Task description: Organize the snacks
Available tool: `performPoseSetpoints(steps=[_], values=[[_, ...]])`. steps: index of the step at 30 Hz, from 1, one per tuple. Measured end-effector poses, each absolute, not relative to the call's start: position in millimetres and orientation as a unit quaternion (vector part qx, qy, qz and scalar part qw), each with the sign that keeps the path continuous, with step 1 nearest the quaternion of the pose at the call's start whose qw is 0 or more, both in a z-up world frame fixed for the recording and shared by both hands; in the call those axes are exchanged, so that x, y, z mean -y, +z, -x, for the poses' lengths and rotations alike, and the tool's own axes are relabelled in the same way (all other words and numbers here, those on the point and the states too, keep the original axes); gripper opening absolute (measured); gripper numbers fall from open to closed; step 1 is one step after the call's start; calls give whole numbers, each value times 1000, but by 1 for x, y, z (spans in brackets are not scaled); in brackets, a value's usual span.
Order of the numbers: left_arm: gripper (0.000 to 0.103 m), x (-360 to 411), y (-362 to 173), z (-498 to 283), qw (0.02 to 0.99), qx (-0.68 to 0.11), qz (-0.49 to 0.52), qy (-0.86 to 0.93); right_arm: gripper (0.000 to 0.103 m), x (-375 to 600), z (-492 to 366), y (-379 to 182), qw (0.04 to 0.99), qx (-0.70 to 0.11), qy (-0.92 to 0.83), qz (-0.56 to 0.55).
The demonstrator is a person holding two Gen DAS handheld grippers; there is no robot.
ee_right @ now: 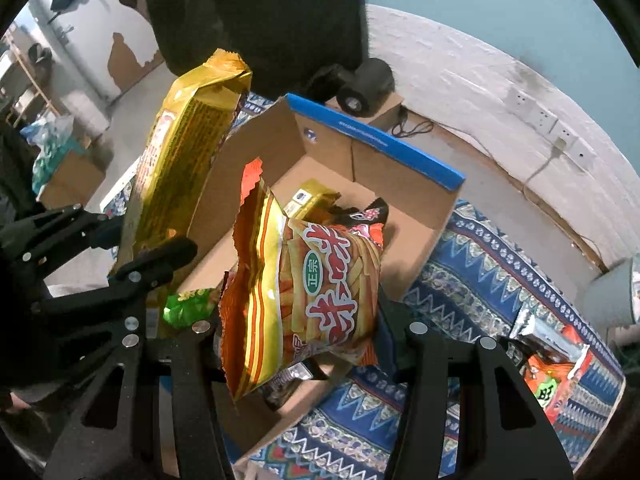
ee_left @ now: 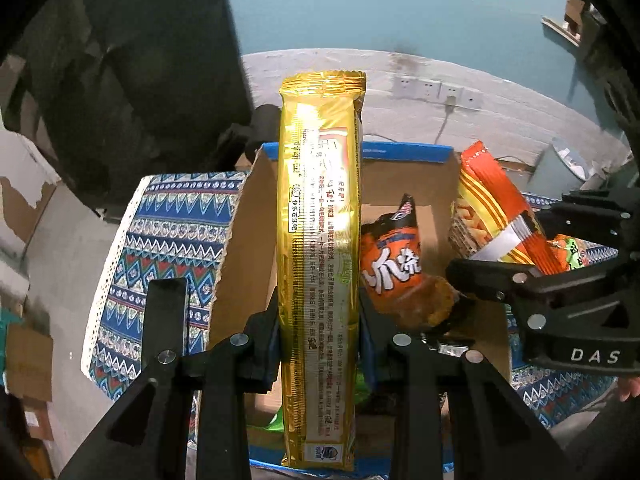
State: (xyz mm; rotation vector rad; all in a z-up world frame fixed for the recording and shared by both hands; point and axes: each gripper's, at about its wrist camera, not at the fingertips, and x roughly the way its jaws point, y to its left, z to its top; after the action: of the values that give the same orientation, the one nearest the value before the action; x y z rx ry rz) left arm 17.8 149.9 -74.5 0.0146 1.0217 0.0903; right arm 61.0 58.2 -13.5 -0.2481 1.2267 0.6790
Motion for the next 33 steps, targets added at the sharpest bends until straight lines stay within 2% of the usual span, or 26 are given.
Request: performPoseSetpoints(steps=[2, 5, 7, 9, 20, 24, 33], values=[[32, -154, -77, -20, 868, -494, 0, 44, 52, -60, -62, -15, 755, -566, 311, 114], [36, -156, -76, -20, 868, -494, 1, 52, 60, -60, -64, -14, 753, -570, 314, 102], [53, -156, -75, -20, 869, -491, -3, 57, 74, -58, -64, -11, 757, -566, 312, 97], [61, -154, -71, -19, 873, -483, -8, 63, 76, -55, -63, -7, 761, -561, 310, 99], [61, -129, -67, -16, 874, -483, -25, 41, 79, -19, -61, 9, 780, -548, 285, 99], [67, -116, -62, -14, 877, -478, -32, 29, 79, -1, -60, 10, 782, -551, 274, 98], [68, -84, -59, -18, 877, -479, -39, -7, 82, 43, -57, 15, 793, -549, 249, 89]])
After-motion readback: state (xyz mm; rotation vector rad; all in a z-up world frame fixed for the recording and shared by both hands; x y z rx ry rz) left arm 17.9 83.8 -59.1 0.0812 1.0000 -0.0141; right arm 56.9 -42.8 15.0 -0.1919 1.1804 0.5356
